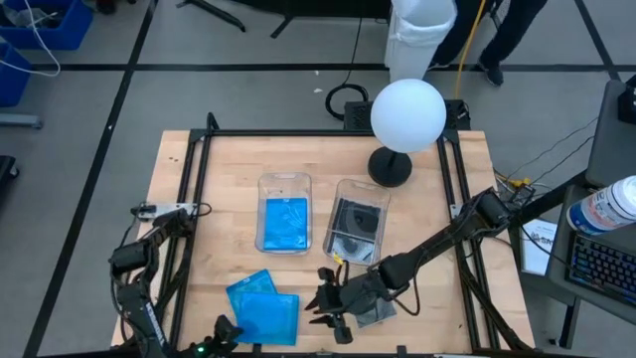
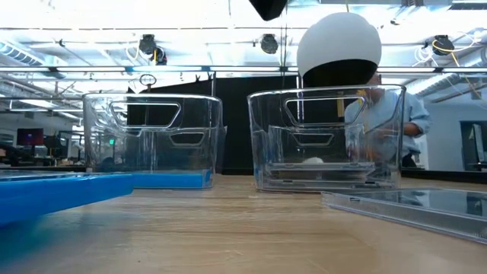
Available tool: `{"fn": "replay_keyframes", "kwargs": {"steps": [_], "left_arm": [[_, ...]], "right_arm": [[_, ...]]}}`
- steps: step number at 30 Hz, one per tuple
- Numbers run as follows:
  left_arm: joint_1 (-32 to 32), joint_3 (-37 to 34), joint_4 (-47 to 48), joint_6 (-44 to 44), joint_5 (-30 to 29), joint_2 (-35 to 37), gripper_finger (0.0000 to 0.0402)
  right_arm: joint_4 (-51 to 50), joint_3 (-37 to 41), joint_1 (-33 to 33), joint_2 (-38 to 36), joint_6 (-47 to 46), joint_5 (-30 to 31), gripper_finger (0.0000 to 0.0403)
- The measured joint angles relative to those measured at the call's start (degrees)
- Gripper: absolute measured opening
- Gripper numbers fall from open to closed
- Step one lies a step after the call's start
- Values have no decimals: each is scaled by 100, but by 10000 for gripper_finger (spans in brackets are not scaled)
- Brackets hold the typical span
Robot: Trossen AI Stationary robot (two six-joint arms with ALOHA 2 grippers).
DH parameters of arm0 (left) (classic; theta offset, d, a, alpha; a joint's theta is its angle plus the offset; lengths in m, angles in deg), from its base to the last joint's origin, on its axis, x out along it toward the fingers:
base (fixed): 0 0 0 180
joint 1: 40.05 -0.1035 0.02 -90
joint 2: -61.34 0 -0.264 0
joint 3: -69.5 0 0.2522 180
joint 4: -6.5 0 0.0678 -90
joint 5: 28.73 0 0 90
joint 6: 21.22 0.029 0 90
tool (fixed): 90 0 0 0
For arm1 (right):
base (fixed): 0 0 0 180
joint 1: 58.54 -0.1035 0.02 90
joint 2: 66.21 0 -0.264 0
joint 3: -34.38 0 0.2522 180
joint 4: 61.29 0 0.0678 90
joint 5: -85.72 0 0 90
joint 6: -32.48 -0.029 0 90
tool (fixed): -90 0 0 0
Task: Pick & place jewel cases by type
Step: Put the blue CD case into the left transparent bin
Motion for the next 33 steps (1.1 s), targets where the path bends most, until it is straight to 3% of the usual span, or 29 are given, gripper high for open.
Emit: {"fn": "replay_keyframes", "kwargs": {"steps": [6, 12, 15, 18, 22, 33], "left_arm": [[309, -81, 16, -305, 81, 0, 239], [516, -332, 51, -718, -283, 0, 239], [516, -470, 53, -706, -298, -1, 239], [514, -611, 49, -682, -233, 0, 239], [486, -751, 2, -725, -160, 5, 239], [552, -756, -281, -776, -312, 4, 239]], "right_arm": [[-208, -66, 51, 141, -792, -232, 133], [-131, -204, 194, 417, -437, -210, 127], [-129, -640, 305, 704, -423, -310, 127], [-887, -1293, 386, 1167, -642, -657, 127], [-1753, -1899, 381, 1714, -726, -671, 128], [-1351, -1905, 489, 1605, -80, -489, 134]]}}
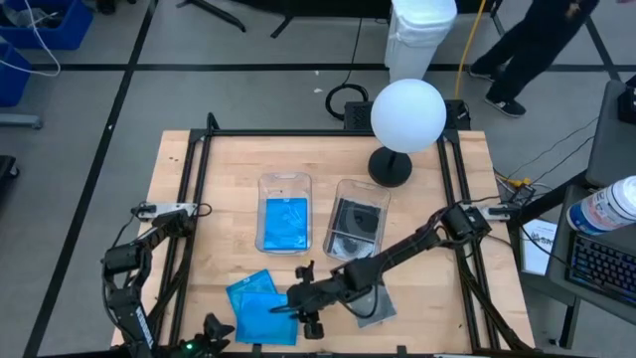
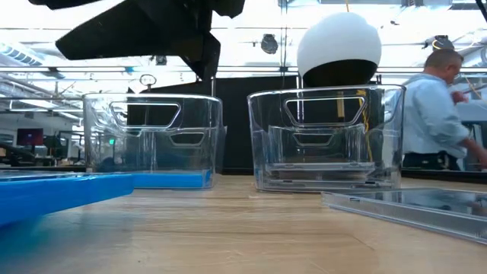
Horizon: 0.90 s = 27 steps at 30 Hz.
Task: Pick & place jewel cases by type
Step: Put the blue CD case into the left transparent bin
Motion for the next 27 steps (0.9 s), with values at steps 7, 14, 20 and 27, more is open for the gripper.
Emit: {"fn": "replay_keyframes", "kwargs": {"steps": [7, 14, 20, 27], "left_arm": [[-21, -22, -205, 236, 55, 0, 239], [-64, -22, -463, 739, -11, 0, 239], [-126, -22, -887, 1081, -120, -2, 239], [-230, -22, -1321, 1279, -238, -3, 239]], "right_arm": [[-790, 9, 349, 3, -854, -97, 138], [-949, 9, 458, 3, -1236, -534, 164], [-1153, 9, 624, 3, -1731, -800, 174], [-1539, 9, 807, 3, -1851, -944, 173]]}}
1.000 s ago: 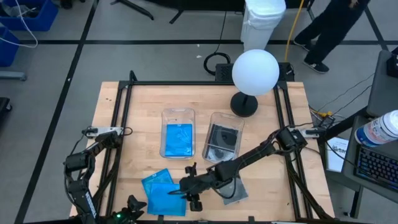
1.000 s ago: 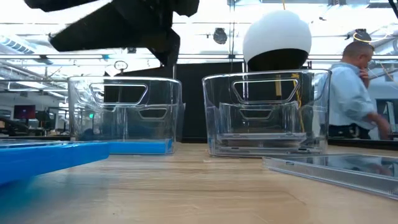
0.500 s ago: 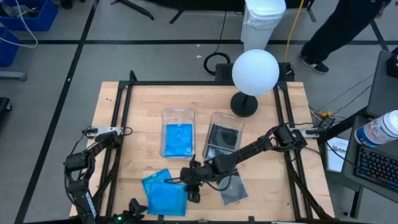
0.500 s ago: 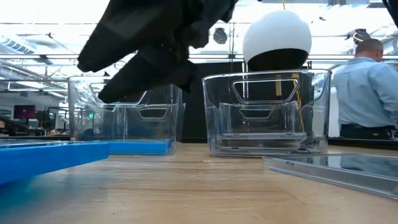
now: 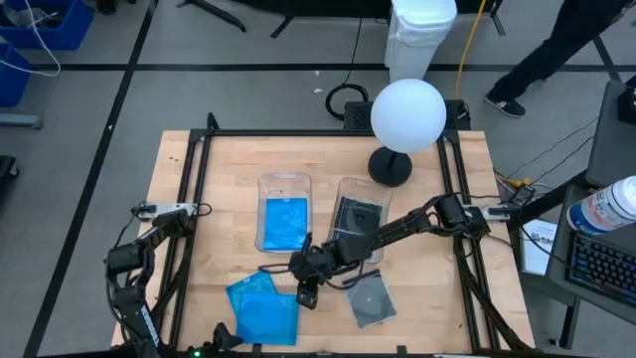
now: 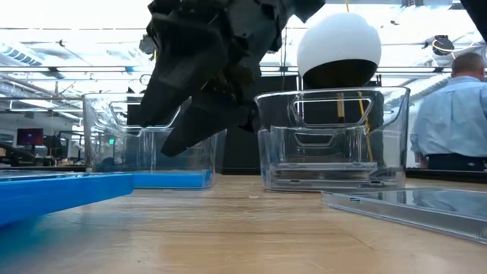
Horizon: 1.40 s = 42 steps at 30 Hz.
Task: Pick & place jewel cases by type
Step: Put the blue CD case into the left transparent bin
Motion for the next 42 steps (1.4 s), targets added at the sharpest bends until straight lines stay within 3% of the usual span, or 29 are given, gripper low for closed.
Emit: {"fn": "replay_keyframes", "kwargs": {"steps": [9, 17, 26, 39, 42], "left_arm": [[-130, 0, -52, 24, -147, -8, 239], [-125, -285, -172, -6, -72, -8, 239], [-106, -848, -490, -310, -261, -8, 239], [-125, -824, -483, -144, -313, -8, 239], [-125, -824, -481, -154, -315, -8, 239]], "right_arm": [[150, 368, 24, 44, -148, -150, 174], [982, 643, 46, 33, -266, -296, 176], [1121, 643, -174, 33, -93, 593, 180], [1250, 731, -342, 31, -482, 592, 179], [1497, 964, -285, 33, -684, 308, 177]]}}
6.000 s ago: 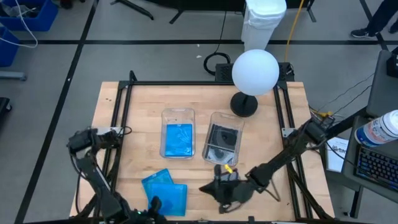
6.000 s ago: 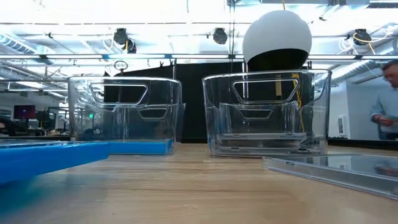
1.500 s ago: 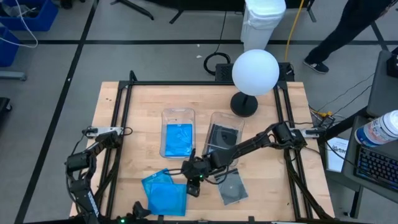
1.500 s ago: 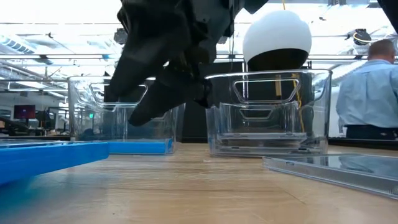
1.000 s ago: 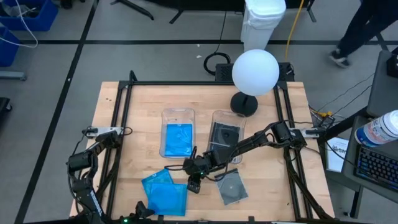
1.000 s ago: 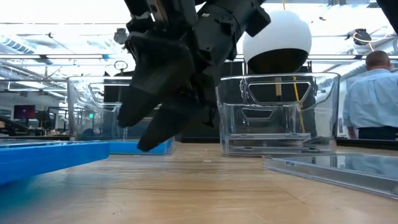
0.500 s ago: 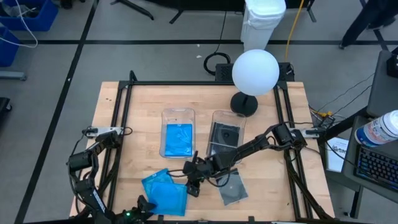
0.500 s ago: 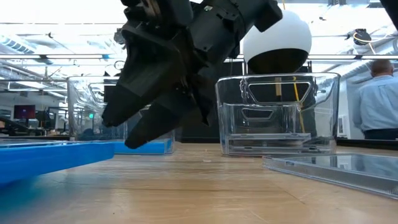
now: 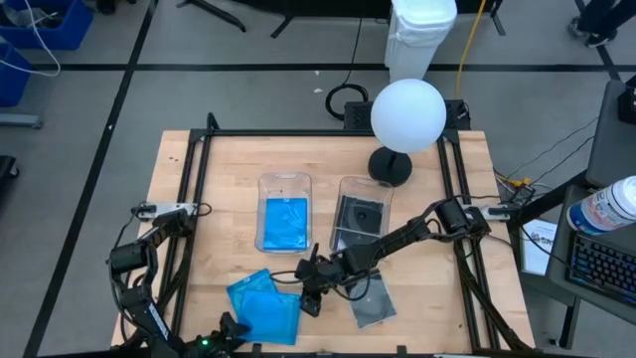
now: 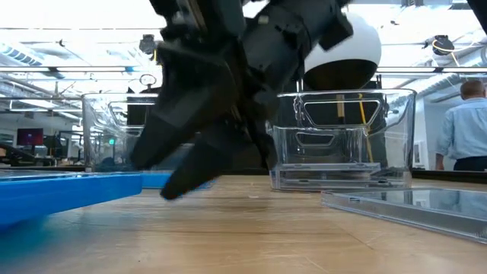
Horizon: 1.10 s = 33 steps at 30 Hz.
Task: Pick & place jewel cases by type
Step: Put the blue CD case into the left transparent bin
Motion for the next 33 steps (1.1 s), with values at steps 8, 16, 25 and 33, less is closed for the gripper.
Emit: {"fn": "replay_keyframes", "kwargs": {"steps": [8, 16, 25, 33], "left_arm": [[-25, 0, -1, -3, 6, 0, 239], [-211, 0, 7, 154, 46, 0, 239], [-436, 0, -8, 191, 52, 0, 239], [-471, -11, -61, 195, 71, 0, 239]], "right_arm": [[1337, 696, 36, -15, -303, -165, 176], [1897, 837, 31, -2, -241, -317, 176], [2487, 837, -49, -1, 118, -323, 168], [2597, 837, -47, -2, 141, -301, 147]]}}
